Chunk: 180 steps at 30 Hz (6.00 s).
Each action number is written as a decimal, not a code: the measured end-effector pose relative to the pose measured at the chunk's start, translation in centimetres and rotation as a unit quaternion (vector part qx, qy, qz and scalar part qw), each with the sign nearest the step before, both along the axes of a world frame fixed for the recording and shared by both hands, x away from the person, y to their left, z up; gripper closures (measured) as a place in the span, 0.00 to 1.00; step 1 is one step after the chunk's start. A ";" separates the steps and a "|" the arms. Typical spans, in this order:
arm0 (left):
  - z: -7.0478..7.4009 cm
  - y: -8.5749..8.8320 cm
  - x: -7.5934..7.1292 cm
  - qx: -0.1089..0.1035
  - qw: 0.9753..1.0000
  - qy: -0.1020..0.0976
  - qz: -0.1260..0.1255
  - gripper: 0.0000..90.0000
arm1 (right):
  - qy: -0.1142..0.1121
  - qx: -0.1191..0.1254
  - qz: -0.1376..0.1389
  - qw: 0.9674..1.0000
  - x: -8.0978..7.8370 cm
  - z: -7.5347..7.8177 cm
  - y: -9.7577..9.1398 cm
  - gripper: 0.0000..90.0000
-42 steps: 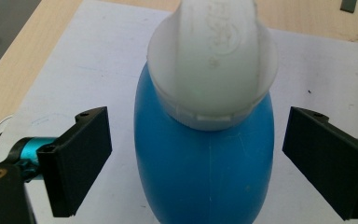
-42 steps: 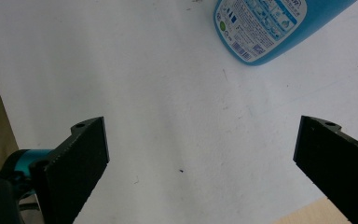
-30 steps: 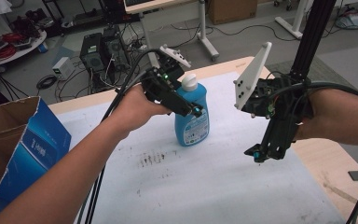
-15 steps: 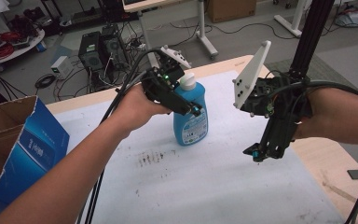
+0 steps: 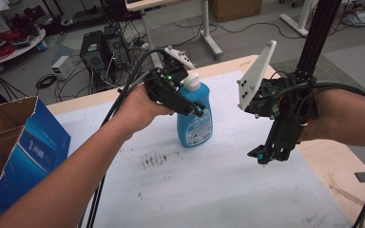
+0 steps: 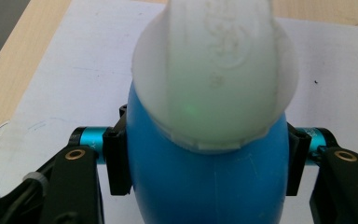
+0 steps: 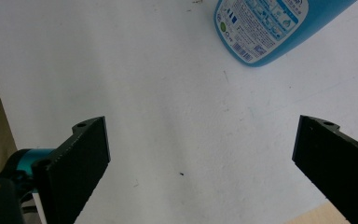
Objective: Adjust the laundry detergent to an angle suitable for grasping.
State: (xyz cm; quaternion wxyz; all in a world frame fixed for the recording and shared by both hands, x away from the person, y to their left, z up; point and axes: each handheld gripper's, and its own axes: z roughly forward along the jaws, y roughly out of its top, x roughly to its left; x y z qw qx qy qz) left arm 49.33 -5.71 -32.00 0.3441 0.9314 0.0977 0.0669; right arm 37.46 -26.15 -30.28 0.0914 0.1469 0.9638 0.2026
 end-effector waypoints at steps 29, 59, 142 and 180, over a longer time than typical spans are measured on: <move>3.3 4.9 -1.4 -0.011 1.000 -0.011 -0.025 0.42 | -0.007 -0.004 0.002 1.000 -0.8 0.7 1.0 0.04; 3.4 11.0 -3.6 -0.030 0.987 0.015 -0.156 0.42 | -0.014 -0.013 0.013 1.000 -1.9 1.3 3.3 0.04; -0.2 10.0 -4.2 -0.064 0.969 0.073 -0.227 0.25 | -0.013 -0.018 0.008 1.000 -1.4 0.9 3.4 0.04; 7.5 16.3 -4.2 -0.112 0.990 0.043 -0.072 0.02 | -0.020 -0.007 0.005 1.000 -1.3 1.5 2.9 0.04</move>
